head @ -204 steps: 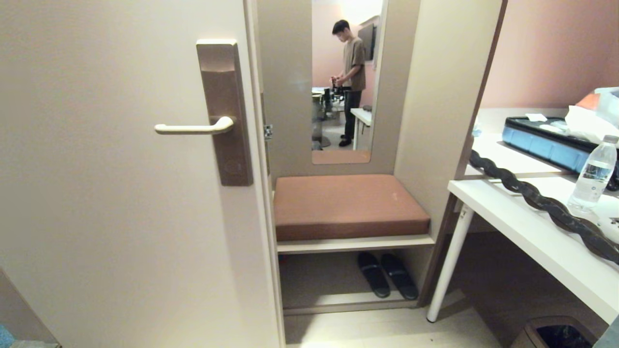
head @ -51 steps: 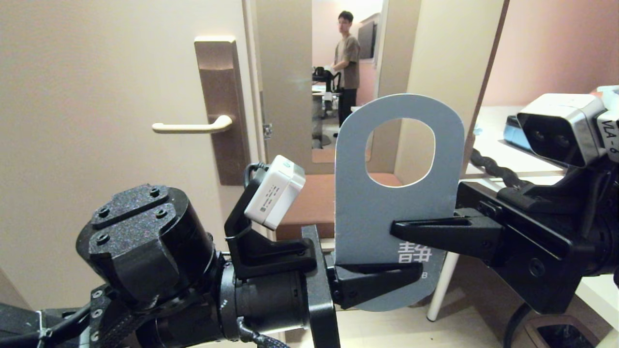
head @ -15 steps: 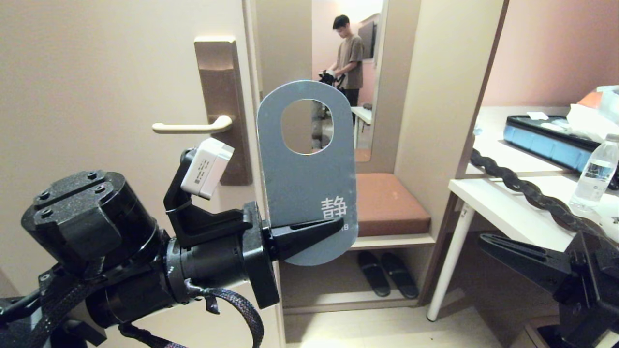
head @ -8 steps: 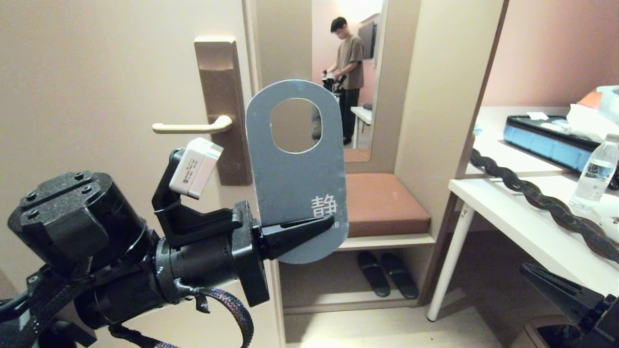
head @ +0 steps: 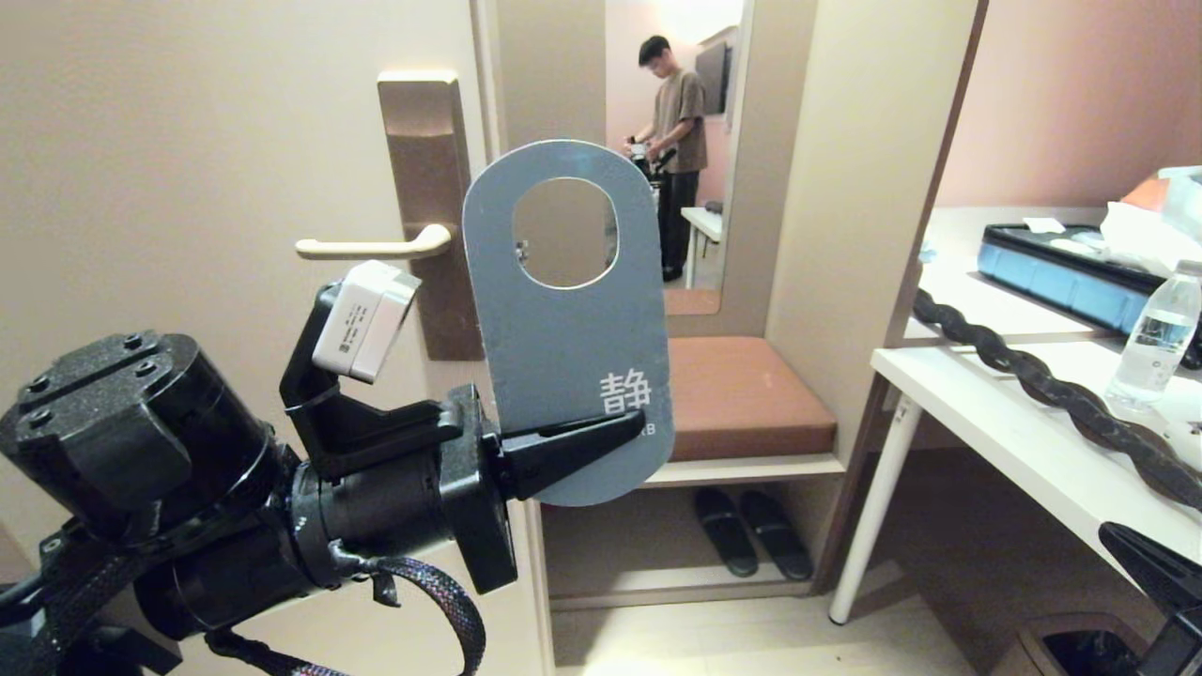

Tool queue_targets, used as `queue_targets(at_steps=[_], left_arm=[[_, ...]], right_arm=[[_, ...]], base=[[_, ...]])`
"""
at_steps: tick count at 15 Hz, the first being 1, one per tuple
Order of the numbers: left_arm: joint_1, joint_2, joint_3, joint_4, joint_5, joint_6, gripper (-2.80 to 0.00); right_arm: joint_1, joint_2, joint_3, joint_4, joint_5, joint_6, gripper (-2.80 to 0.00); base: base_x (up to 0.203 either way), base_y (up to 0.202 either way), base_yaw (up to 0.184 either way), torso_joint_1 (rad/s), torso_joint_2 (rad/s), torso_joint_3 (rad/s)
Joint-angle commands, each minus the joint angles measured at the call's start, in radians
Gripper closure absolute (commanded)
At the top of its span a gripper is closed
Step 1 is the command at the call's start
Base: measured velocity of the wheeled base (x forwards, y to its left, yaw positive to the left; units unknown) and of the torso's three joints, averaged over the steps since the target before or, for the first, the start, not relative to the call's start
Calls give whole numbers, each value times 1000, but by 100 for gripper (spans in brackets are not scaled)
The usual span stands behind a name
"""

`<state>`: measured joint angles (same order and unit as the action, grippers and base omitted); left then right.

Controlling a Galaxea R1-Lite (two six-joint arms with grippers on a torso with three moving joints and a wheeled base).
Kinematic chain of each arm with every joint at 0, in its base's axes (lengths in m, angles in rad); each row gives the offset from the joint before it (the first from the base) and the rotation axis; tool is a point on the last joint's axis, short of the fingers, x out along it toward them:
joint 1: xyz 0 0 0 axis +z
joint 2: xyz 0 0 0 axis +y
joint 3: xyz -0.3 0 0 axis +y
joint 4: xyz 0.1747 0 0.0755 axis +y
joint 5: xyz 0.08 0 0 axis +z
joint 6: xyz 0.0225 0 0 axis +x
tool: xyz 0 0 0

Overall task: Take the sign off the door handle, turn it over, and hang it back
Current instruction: Hang the sign back with the other side facing out

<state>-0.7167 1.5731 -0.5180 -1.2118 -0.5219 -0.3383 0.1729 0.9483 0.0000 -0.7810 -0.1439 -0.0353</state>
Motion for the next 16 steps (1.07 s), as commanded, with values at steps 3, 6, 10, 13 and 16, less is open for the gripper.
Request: queue_targets(at_steps=[3, 6, 10, 13, 16], left_arm=[[-1, 9, 44, -61, -3, -4, 0], [-1, 10, 58, -68, -4, -4, 0], [-1, 11, 58, -69, -4, -2, 0], [-1, 10, 70, -69, -3, -2, 0], [-1, 10, 75, -69, -4, 12, 0]], right_arm=[[-105, -268, 0, 223, 4, -19, 0], [-118, -567, -6, 496, 43, -31, 0], [-142, -763, -29, 784, 201, -47, 0], [-144, -768, -29, 784, 195, -31, 0], [-148, -804, -29, 786, 193, -30, 0]], base=[[0, 0, 0, 0, 0, 0], [0, 0, 0, 0, 0, 0], [0, 0, 0, 0, 0, 0], [0, 0, 0, 0, 0, 0], [0, 0, 0, 0, 0, 0]])
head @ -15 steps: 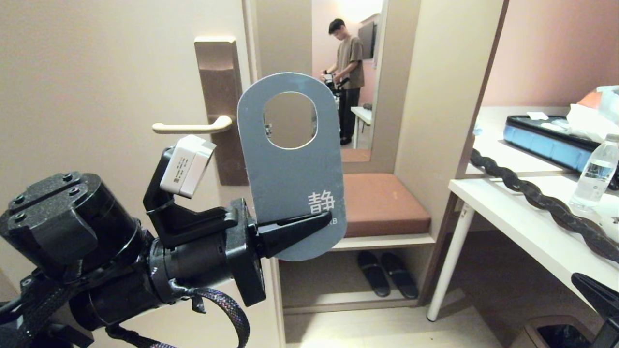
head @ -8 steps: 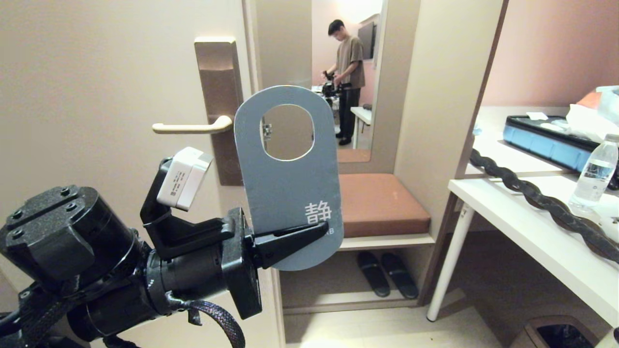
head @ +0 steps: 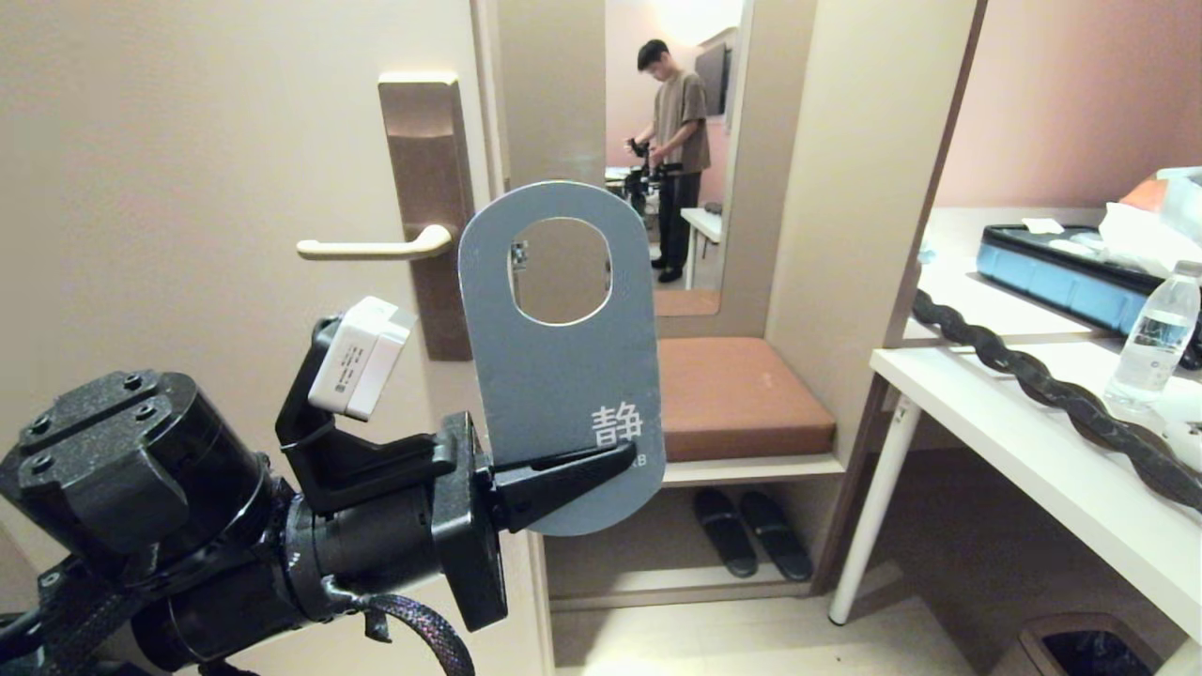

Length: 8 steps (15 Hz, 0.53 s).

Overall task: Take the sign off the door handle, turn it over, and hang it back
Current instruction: Hang the sign back with the other side facing out

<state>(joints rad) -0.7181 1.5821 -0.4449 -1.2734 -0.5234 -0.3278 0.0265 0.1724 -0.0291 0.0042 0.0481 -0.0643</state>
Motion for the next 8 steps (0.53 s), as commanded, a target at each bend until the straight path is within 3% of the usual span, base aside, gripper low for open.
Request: queue_targets(at_steps=[1, 8], left_arm=[[-1, 2, 2, -7, -3, 3, 0], [-4, -2, 2, -7, -4, 4, 0]], right_arm=[[-7, -51, 0, 0, 1, -3, 0], [-17, -172, 29, -1, -39, -30, 0]], base=[[0, 0, 0, 0, 0, 0], [0, 0, 0, 0, 0, 0]])
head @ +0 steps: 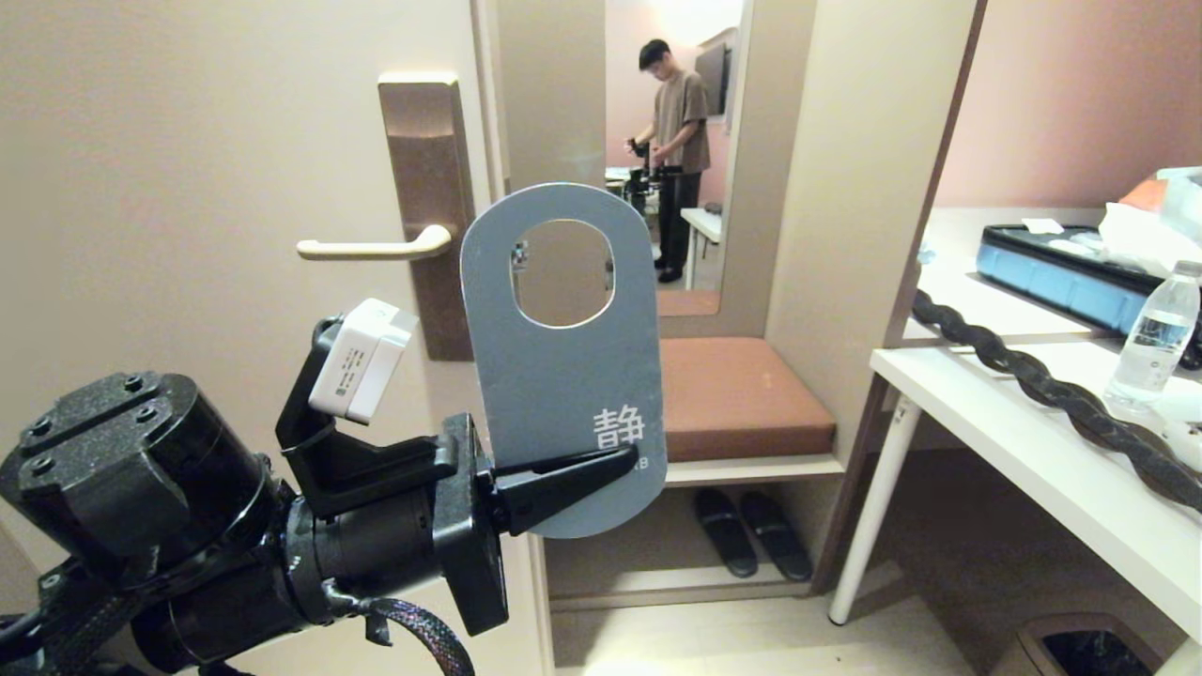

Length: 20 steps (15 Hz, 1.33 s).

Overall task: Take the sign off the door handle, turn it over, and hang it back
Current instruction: Hang the sign back with the other side facing out

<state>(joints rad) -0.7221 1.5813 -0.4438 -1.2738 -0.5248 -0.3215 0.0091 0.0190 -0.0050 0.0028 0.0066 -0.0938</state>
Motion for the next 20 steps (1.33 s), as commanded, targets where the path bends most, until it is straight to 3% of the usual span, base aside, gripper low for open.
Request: queue_targets(at_steps=[1, 5, 6, 9, 10, 14, 20], left_arm=[[0, -1, 1, -7, -3, -2, 0], [1, 5, 1, -7, -1, 9, 0], [3, 13, 1, -7, 0, 33, 0], [35, 64, -2, -7, 5, 183, 0], [48, 78, -8, -8, 5, 196, 0], [117, 102, -26, -40, 27, 194, 0], [328, 113, -32, -42, 44, 177, 0]], right_arm=[[0, -19, 5, 0, 4, 3, 0], [0, -19, 5, 2, 1, 6, 0], [0, -19, 5, 2, 1, 6, 0], [0, -19, 5, 2, 1, 6, 0], [0, -19, 5, 2, 1, 6, 0], [0, -19, 5, 2, 1, 6, 0], [0, -19, 5, 2, 1, 6, 0]], base=[[0, 0, 0, 0, 0, 0], [0, 0, 0, 0, 0, 0], [0, 0, 0, 0, 0, 0], [0, 0, 0, 0, 0, 0], [0, 0, 0, 0, 0, 0], [0, 0, 0, 0, 0, 0], [0, 0, 0, 0, 0, 0]])
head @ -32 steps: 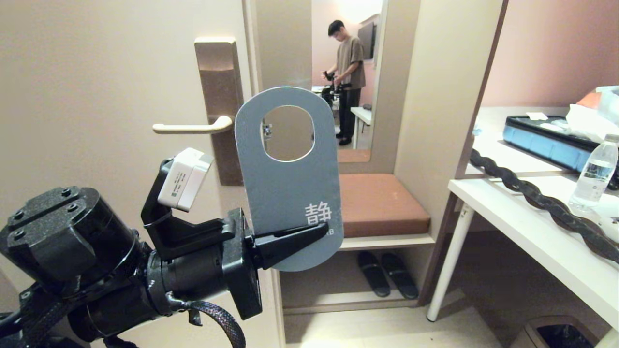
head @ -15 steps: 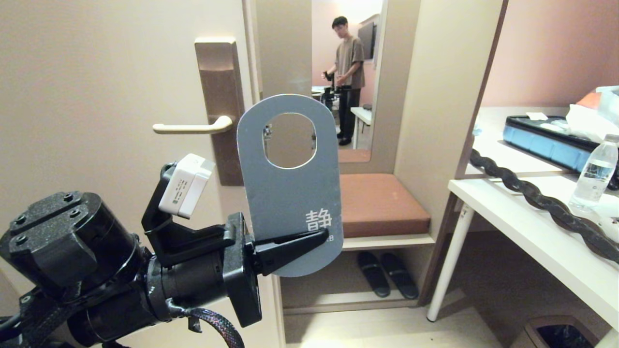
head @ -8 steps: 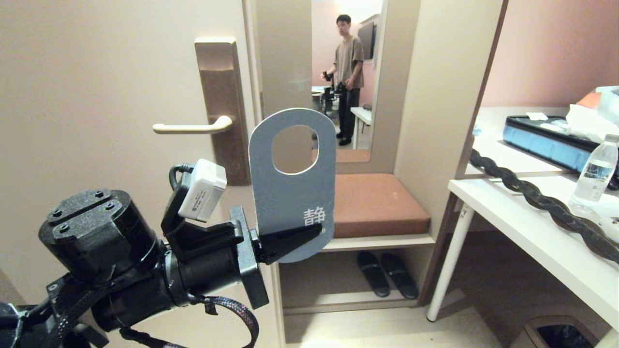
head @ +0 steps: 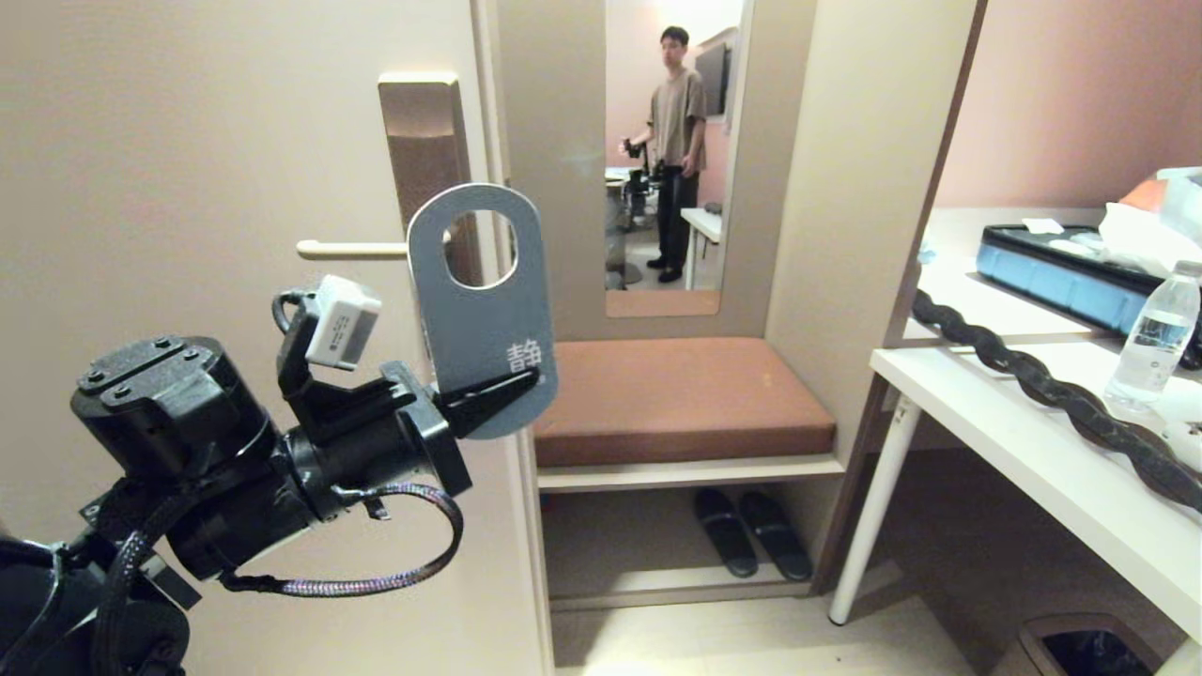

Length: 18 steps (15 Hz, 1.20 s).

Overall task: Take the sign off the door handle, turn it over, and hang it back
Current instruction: Hang the sign back with the other side facing out

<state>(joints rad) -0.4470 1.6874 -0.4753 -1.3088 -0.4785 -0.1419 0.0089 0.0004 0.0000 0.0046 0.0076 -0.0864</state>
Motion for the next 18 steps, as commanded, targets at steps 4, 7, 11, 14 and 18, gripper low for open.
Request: queue_targets(at_steps=[4, 7, 11, 14, 18], left_arm=[[249, 52, -43, -29, 18, 4, 0], [379, 88, -84, -37, 41, 6, 0], [514, 95, -64, -38, 41, 6, 0], [563, 95, -37, -38, 41, 6, 0], [583, 122, 5, -38, 43, 12, 0]], right_arm=[[0, 0, 0, 0, 0, -1, 0], [0, 0, 0, 0, 0, -1, 0], [1, 0, 0, 0, 0, -1, 0], [0, 0, 0, 0, 0, -1, 0], [2, 0, 0, 0, 0, -1, 0]], base=[[0, 0, 0, 0, 0, 0], [0, 0, 0, 0, 0, 0], [0, 0, 0, 0, 0, 0], [0, 0, 0, 0, 0, 0], [0, 0, 0, 0, 0, 0]])
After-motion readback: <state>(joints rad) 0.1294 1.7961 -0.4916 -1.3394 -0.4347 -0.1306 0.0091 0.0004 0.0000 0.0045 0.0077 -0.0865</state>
